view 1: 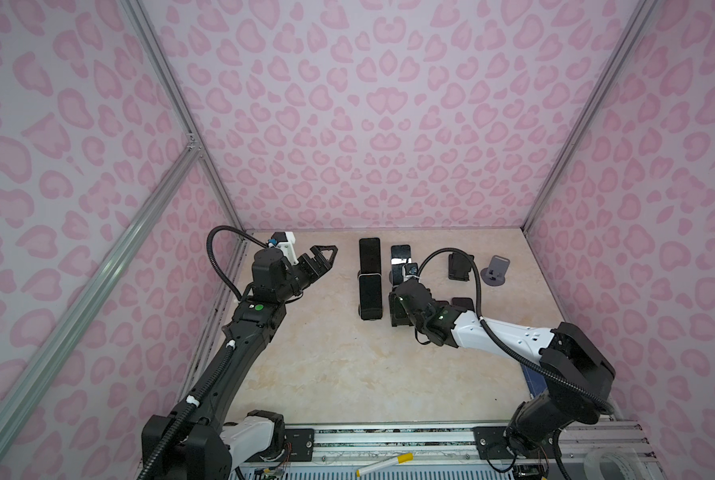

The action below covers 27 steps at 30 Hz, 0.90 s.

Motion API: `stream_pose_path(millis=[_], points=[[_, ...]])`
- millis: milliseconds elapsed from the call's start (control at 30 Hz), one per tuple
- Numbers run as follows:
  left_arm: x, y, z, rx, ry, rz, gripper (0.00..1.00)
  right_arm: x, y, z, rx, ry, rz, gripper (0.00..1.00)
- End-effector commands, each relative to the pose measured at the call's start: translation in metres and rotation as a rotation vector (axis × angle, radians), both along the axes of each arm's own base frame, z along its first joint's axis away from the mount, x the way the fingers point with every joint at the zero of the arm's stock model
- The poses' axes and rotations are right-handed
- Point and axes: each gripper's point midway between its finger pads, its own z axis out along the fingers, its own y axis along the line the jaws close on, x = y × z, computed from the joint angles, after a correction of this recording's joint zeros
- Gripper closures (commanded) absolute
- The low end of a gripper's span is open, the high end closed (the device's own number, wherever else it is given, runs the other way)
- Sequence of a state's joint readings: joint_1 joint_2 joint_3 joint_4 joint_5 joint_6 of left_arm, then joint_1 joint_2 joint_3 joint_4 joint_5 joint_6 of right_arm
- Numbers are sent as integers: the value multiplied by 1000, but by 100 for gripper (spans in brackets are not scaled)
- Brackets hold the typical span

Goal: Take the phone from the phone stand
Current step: 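Lift the grey-green phone up out of its stand with the right gripper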

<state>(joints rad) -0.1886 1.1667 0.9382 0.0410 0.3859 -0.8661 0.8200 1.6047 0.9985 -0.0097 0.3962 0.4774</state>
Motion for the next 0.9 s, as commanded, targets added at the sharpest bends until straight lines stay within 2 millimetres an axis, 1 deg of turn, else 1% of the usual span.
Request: stream_pose_path(millis=[0,233,500,600,867], points=[[1,-2,12,-19,-49,-14,4,2,-1,7,8,-37,-14,29],[1,-2,12,-24,-52,-15,4,-2,-1,15,19,-45,-7,29],[2,-5,10,-32,-43,-27,4,-12,0,45,58,-91,26,29],[3,-6,9,-36,-41,-34,4,-17,-4,55,60,-106,34,29],[4,-10,4,-52,-26,-52,4,-34,-24,68,63,-117,34,29]])
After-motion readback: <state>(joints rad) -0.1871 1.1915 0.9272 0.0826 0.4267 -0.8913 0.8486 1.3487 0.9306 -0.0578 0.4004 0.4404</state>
